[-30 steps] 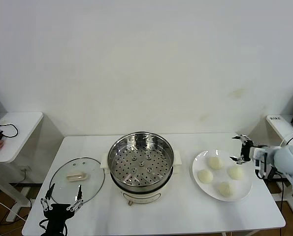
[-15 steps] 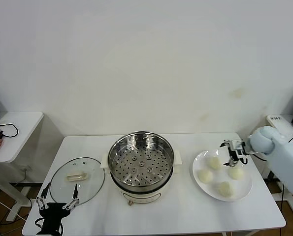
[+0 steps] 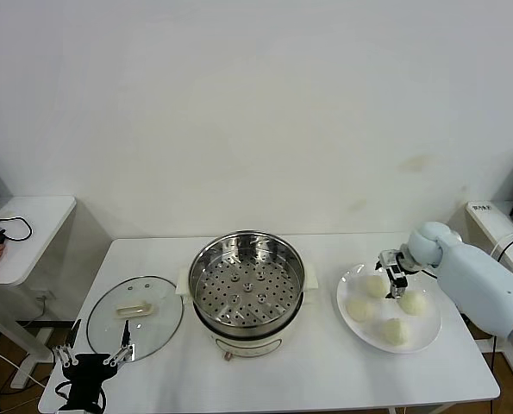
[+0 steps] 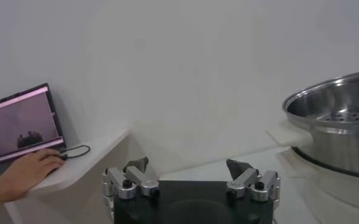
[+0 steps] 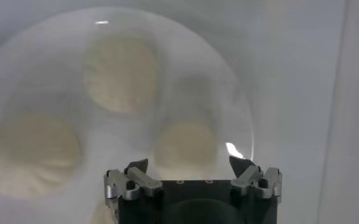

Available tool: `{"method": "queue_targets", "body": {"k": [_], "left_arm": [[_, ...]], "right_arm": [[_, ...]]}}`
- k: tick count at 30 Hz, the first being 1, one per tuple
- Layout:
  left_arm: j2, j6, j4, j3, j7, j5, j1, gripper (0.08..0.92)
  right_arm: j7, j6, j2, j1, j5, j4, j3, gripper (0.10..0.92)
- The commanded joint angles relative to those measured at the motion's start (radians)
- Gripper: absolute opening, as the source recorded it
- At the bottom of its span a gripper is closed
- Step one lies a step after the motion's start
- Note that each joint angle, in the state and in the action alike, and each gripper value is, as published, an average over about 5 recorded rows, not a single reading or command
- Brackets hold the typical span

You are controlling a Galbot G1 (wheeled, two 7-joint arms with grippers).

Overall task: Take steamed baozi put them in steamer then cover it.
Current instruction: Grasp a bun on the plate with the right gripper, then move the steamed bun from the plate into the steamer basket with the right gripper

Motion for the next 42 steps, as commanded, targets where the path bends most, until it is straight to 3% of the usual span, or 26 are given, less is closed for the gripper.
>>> {"method": "queue_targets", "body": {"k": [1,9,12,23,33,42], "left_arm": [[0.000,-0.001,0.000,-0.001,-0.004,-0.003,-0.001,0.823],[-0.003,-0.006,0.002,0.005,-0.004,-0.001,-0.001,0.823],[-0.004,-0.008,0.002,0.006,-0.005,-0.001,0.000,0.823],[-0.002,-0.018,-0.006,0.005,-0.013,0.002,0.001,0.823],[0.011,-0.021,-0.003,0.012,-0.014,0.002,-0.011,0.823],[0.029,-0.020,-0.003,0.022,-0.012,-0.002,-0.022,0.823]], "right_arm": [[0.002,-0.006,0.027,0.015,-0.014,-0.041,-0.027,0.800],[0.003,-0.011,0.023,0.016,-0.004,-0.038,-0.023,0.625],[0.001,-0.012,0.018,0.016,0.004,-0.033,-0.024,0.606],[-0.018,-0.038,-0.090,0.111,0.127,0.109,-0.094,0.602],[-0.033,-0.107,-0.260,0.385,0.390,0.353,-0.240,0.610],[0.002,-0.141,-0.102,0.739,0.572,0.398,-0.491,0.618]]}}
